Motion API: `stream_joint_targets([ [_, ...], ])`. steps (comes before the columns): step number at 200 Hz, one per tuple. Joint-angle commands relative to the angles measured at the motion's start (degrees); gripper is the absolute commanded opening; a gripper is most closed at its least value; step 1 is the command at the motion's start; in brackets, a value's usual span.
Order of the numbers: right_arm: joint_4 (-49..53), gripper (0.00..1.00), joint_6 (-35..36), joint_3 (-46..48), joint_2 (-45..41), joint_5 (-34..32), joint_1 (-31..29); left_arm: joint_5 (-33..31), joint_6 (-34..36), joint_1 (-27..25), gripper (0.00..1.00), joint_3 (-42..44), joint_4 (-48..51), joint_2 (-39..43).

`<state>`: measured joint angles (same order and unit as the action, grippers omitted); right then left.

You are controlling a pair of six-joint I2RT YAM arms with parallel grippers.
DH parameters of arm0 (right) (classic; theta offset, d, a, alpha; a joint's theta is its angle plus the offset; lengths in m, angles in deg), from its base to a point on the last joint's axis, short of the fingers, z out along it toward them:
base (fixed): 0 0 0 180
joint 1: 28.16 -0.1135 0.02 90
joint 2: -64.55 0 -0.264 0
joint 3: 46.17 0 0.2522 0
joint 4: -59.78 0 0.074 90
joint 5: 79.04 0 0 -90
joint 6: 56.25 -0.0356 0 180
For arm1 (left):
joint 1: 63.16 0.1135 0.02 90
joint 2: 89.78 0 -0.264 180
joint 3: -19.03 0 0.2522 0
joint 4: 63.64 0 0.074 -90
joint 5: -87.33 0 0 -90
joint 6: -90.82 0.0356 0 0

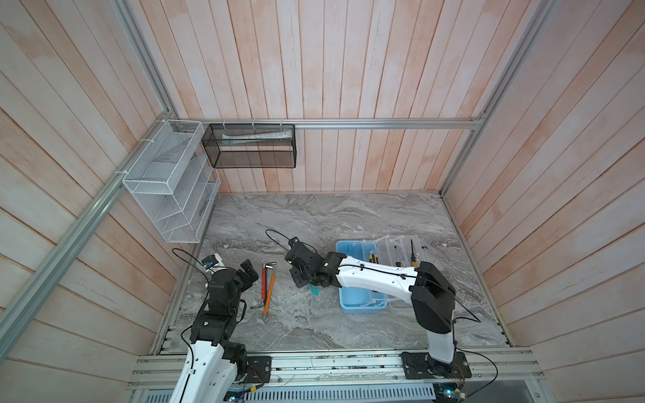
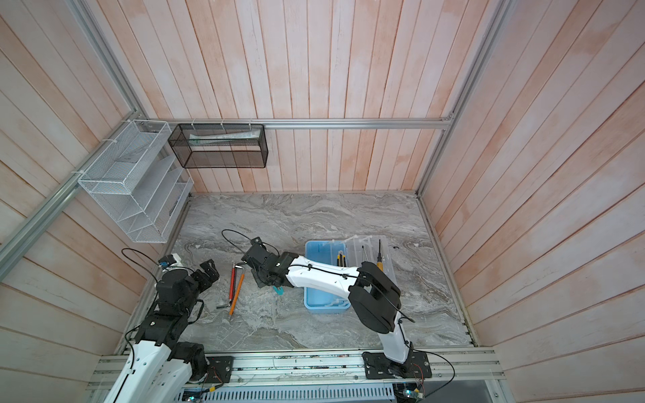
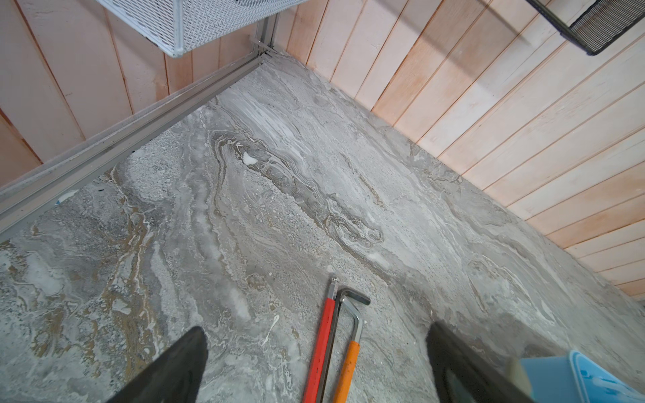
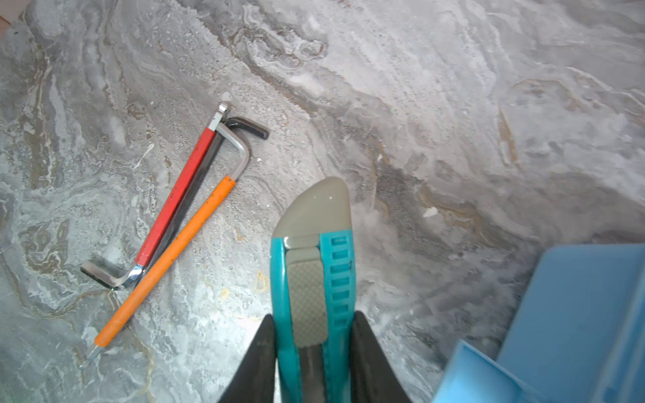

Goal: Pack the tool kit
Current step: 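Lift and carry the teal box cutter over the clear lid with the right gripper, then lower the teal box cutter into the lid compartment and open the right gripper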

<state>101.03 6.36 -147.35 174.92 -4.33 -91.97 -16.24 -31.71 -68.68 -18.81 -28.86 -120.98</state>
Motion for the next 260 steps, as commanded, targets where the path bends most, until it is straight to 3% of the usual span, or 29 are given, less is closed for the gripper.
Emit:
stream_joint_targets([
  [1,1.35,0.0,-2.03,2.72,-4.68,-2.12,2.06,-0.32,0.63,0.3,1.0,0.85,-0.1,0.43],
  [88,1.95,0.0,-4.31,23.61,-29.29,-5.82,14.17,-0.35,0.63,0.33,1.0,0.52,-0.36,-1.32],
  [115,2.68,0.0,-4.33,29.48,-34.69,-2.71,20.26,-0.26,0.7,0.33,1.0,0.41,-0.53,-1.74],
  [190,6.96,0.0,-5.57,31.67,-32.96,-4.83,25.05,0.03,0.76,0.33,1.0,0.08,-0.66,-2.9],
  [260,12.19,0.27,-6.88,28.21,-28.65,-5.76,25.23,0.28,0.85,0.27,1.0,0.19,-0.62,-2.59],
])
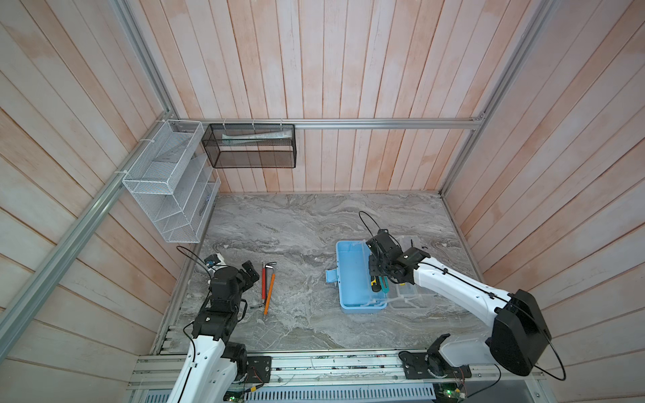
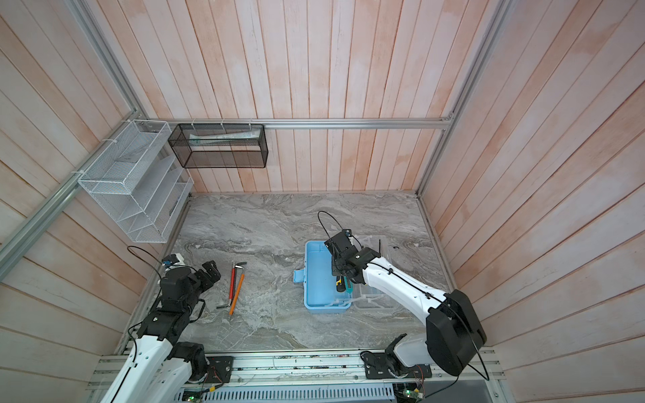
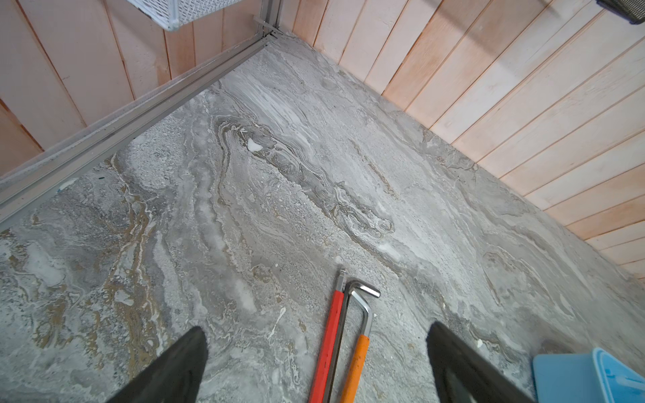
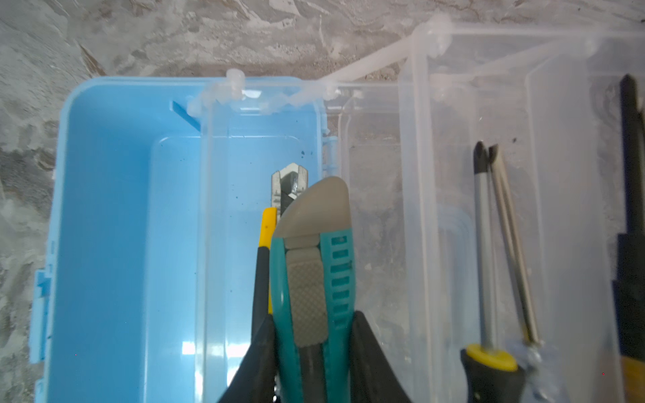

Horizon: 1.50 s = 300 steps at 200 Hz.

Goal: Pack the tool kit

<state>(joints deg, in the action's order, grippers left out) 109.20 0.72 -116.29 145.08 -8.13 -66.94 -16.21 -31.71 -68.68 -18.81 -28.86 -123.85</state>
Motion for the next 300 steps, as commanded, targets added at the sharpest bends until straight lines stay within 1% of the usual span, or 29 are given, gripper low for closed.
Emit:
stream_joint_targets([
  [1,4.04,0.27,-1.2,-2.86,1.24,-1.94,0.2,0.26,0.87,0.3,1.0,0.18,-0.62,0.29],
  [27,5.54,0.35,-1.42,-4.66,1.47,-2.25,0.16,0.27,0.84,0.28,1.0,0.17,-0.46,0.26],
  [66,6.68,0.36,-0.19,-7.93,0.78,-2.29,-0.15,0.36,0.79,0.33,1.0,0.17,-0.36,0.4],
  [82,4.55,0.31,0.21,-7.37,0.42,-0.35,-0.41,0.36,0.81,0.32,1.0,0.17,-0.45,0.4],
  [96,2.12,0.23,0.42,-6.28,0.65,1.68,-0.41,0.36,0.87,0.33,1.0,0.17,-0.45,0.4],
  [107,1.49,0.15,0.5,-5.98,1.36,2.08,-0.41,0.72,0.89,0.33,1.0,0.21,-0.54,0.35],
  [124,1.59,0.11,0.65,-6.96,2.76,2.44,-0.63,3.06,0.94,0.33,1.0,0.71,-1.59,0.19],
  [144,-3.36,0.13,2.59,-6.85,2.61,5.35,-2.67,6.9,-0.49,0.18,1.0,2.25,-3.35,-1.01],
  [164,-7.9,0.15,2.98,-7.26,2.79,9.12,-4.54,8.59,-3.27,-0.48,1.0,4.28,-4.98,-3.28],
  [176,-10.34,0.16,3.02,-7.24,2.94,11.33,-5.52,8.11,-5.26,-1.8,1.0,5.05,-5.63,-4.93],
  [208,-16.0,0.19,2.71,-6.0,3.33,16.54,-7.93,5.57,-9.43,-8.04,1.0,5.34,-7.78,-10.88],
  [236,-17.58,0.22,2.46,-5.19,4.37,17.61,-9.24,5.76,-11.97,-10.29,1.0,5.38,-10.53,-16.22],
  [263,-19.17,0.22,1.84,-3.48,3.87,18.68,-9.55,6.45,-12.29,-11.29,1.0,5.3,-13.09,-20.12],
  [300,-19.84,0.22,1.66,-1.2,1.97,18.17,-9.58,6.75,-13.41,-12.94,1.0,5.29,-15.5,-24.32],
])
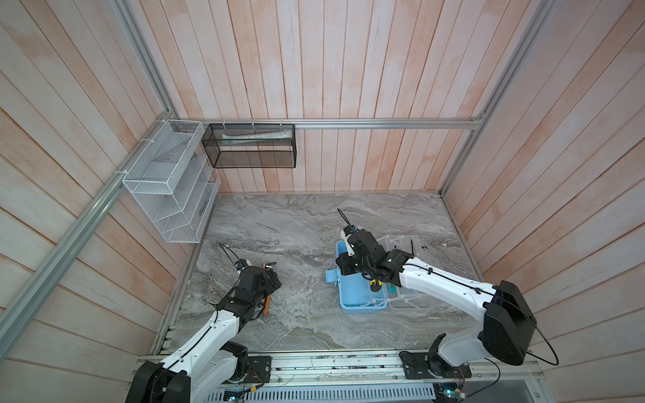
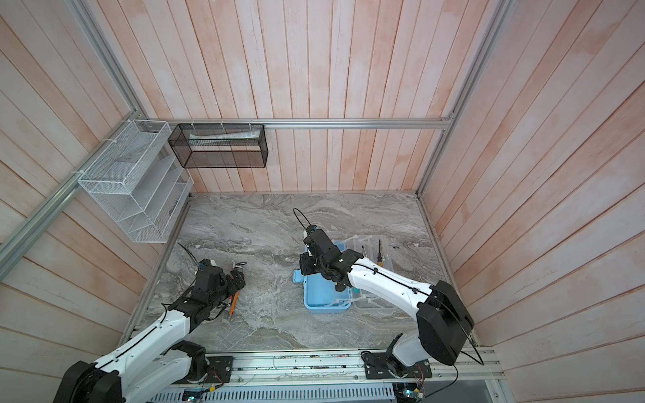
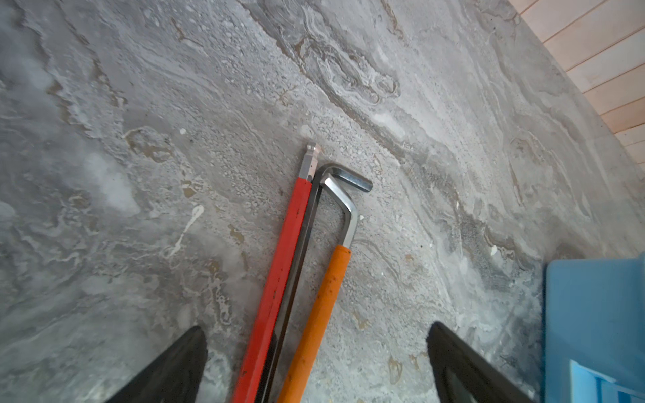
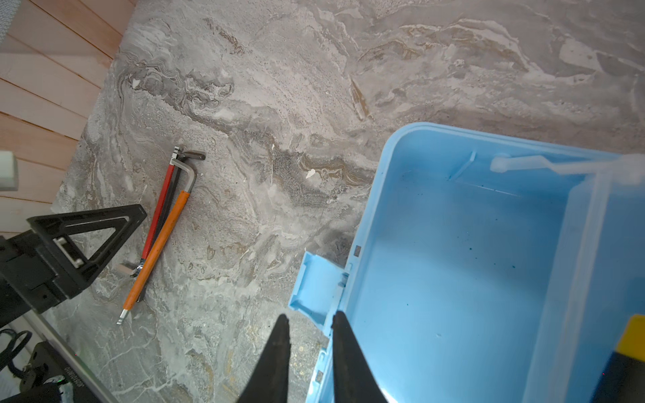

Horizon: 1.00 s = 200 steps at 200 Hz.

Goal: Pack the tool kit

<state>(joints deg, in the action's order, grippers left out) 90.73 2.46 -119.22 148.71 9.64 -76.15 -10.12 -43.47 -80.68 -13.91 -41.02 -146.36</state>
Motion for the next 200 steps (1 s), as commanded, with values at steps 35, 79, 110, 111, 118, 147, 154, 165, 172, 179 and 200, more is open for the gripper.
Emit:
stream_joint_targets([
  [35,-1.28,0.22,-0.18,2.81,-3.16,-0.03,-0.35,0.58,-2.55,-1.9,1.0,0.85,-4.45,-3.25],
  [79,-1.15,0.22,-0.26,3.68,-4.84,-1.0,-0.35,0.97,-3.21,-2.57,1.0,1.61,-5.44,-4.55],
  [110,-1.9,0.23,-0.53,3.92,-5.49,-1.14,-0.37,1.33,-3.98,-3.22,1.0,2.05,-5.86,-4.81],
  [111,-1.9,0.22,-0.48,3.96,-5.5,-1.18,-0.36,1.31,-4.01,-3.27,1.0,2.09,-5.87,-4.84],
  [118,-1.85,0.23,-0.44,3.94,-5.5,-1.19,-0.41,1.54,-4.33,-3.54,1.0,2.23,-6.1,-4.79],
  [147,-1.68,0.23,-0.01,4.01,-5.41,-1.39,-0.28,2.45,-5.75,-6.17,1.0,2.8,-8.78,-4.41],
  [154,-1.63,0.23,0.09,4.05,-5.41,-1.61,-0.25,2.43,-6.27,-7.29,1.0,2.81,-9.51,-4.5],
  [165,-1.84,0.23,0.09,4.44,-5.41,-1.54,-0.1,2.3,-7.33,-9.23,1.0,2.62,-10.75,-4.84],
  [172,-2.19,0.24,0.09,4.77,-5.41,-1.38,0.04,2.21,-8.48,-10.35,1.0,2.52,-11.7,-5.26],
  [179,-2.62,0.25,0.07,5.03,-5.41,-1.11,0.16,2.03,-9.57,-11.61,1.0,2.51,-12.74,-5.75],
  [200,-3.21,0.26,0.31,4.67,-4.63,-0.51,0.29,-0.67,-11.08,-14.86,1.0,1.68,-13.04,-6.57],
])
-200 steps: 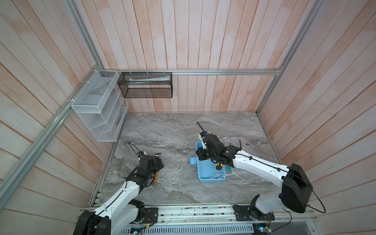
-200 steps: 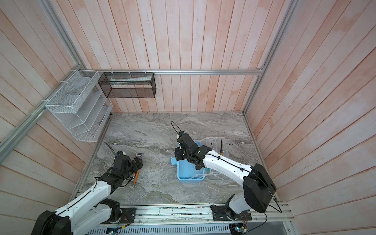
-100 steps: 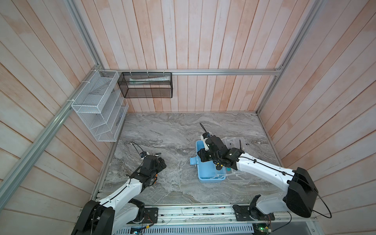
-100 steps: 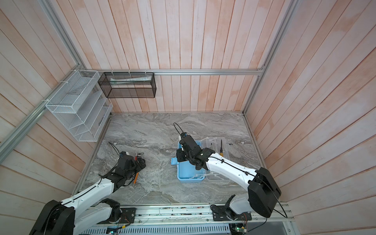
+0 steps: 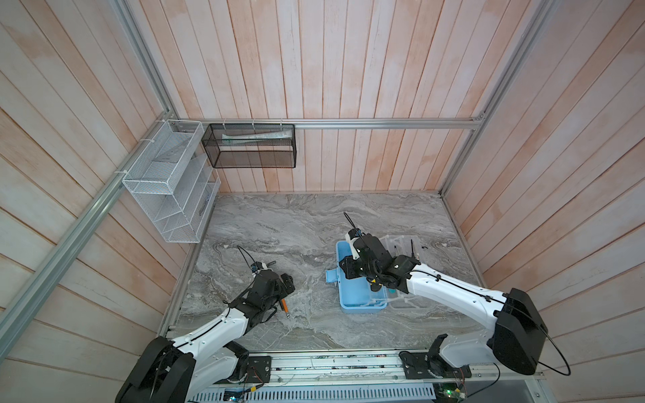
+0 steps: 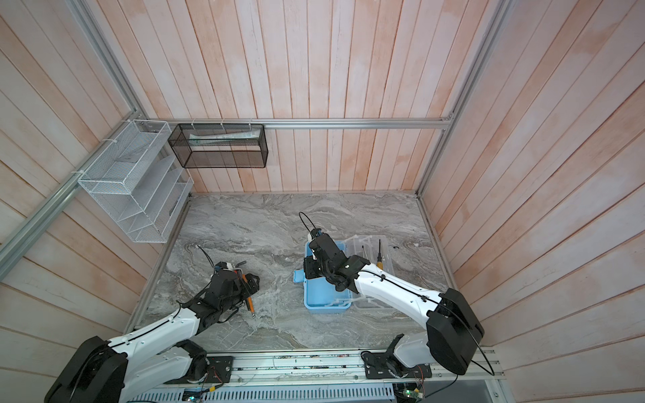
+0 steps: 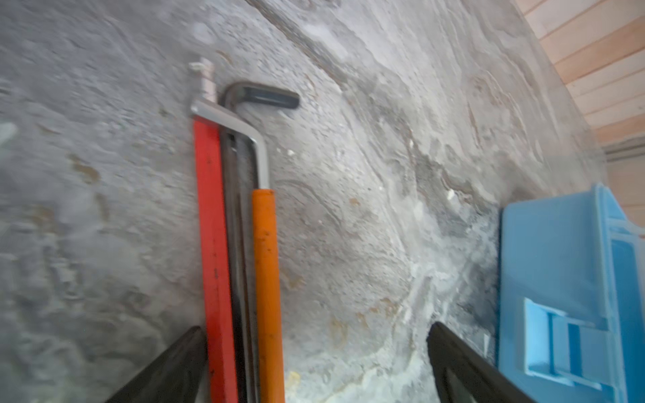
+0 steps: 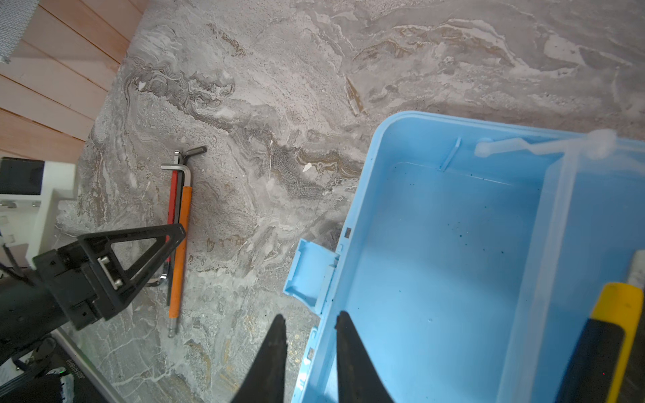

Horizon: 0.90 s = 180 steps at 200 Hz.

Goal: Pack the tool kit

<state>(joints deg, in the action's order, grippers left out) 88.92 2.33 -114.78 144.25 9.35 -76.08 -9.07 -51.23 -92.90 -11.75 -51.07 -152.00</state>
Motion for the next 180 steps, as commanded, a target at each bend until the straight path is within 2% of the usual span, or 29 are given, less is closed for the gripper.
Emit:
stream_joint_targets([
  [1,-1.4,0.26,0.46,0.16,-0.08,-0.15,0.26,-1.84,-3.32,-2.71,1.0,-0.57,-2.96,-0.95],
  [13,-1.69,0.27,1.82,-0.75,1.08,1.57,0.23,-3.51,-2.73,-2.87,1.0,-1.52,-0.96,-0.58],
  [40,-1.67,0.3,4.66,-4.67,5.81,4.13,-1.79,-10.87,1.01,-2.01,1.0,-5.19,10.22,4.09],
  [75,-2.0,0.32,9.8,-12.02,15.16,9.07,-4.99,-11.48,7.47,8.45,1.0,-6.28,20.06,16.71],
  [94,-2.42,0.33,11.73,-16.4,21.08,11.15,-7.07,-14.13,10.99,13.27,1.0,-6.6,23.67,22.42],
  [111,-2.21,0.34,13.09,-20.48,26.47,12.93,-9.01,-16.66,12.23,16.19,1.0,-7.32,25.28,25.12],
  [138,0.49,0.35,14.7,-28.4,35.03,14.03,-11.67,-16.05,14.72,19.87,1.0,-8.22,24.93,25.63],
  [158,1.86,0.35,15.41,-33.13,40.28,13.95,-12.95,-18.08,16.04,20.56,1.0,-8.66,25.96,26.93],
  [180,3.97,0.35,15.88,-37.66,45.01,12.95,-13.34,-16.88,16.19,21.14,1.0,-7.91,25.53,28.73],
])
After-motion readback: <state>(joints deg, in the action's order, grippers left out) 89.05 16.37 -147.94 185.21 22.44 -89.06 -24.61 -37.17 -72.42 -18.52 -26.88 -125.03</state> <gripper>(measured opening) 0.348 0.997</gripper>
